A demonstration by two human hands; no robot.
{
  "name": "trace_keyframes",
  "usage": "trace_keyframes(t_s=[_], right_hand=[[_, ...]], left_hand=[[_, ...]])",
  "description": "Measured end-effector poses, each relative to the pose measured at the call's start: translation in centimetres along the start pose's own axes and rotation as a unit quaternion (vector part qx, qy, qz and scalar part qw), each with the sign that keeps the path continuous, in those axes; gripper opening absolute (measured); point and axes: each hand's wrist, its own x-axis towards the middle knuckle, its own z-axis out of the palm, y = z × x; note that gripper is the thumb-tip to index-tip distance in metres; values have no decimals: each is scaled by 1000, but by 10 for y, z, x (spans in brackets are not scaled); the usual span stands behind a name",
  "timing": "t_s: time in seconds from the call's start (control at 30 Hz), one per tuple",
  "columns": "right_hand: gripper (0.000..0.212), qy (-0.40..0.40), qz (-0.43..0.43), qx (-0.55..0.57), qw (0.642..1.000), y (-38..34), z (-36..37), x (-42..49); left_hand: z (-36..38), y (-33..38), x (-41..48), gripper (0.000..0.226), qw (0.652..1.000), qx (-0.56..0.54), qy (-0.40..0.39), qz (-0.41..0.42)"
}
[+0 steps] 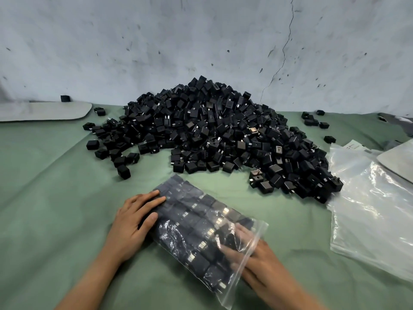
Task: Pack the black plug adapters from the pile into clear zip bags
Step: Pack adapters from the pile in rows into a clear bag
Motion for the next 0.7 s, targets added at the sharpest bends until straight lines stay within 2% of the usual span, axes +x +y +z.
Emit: trace_keyframes(t_s=[0.1, 0.17, 0.37, 0.6, 0.7], right_hand=[[41, -58, 13, -60, 996, 2, 6, 22], [46, -115, 25, -41, 992, 4, 10, 36], [64, -170, 15, -23, 985, 6, 31, 84], [46, -174, 26, 49, 983, -6, 33, 108], [41, -172, -2, 89, 981, -6, 34, 111]], left_hand=[[0, -1, -1, 62, 1000, 2, -2, 1], [-1, 0, -1, 62, 1000, 3, -3, -1], [-3, 5, -1, 49, 1000, 3, -14, -17], [-5, 9, 0, 53, 1000, 6, -19, -21], [-5, 8, -1, 53, 999, 15, -22, -21]])
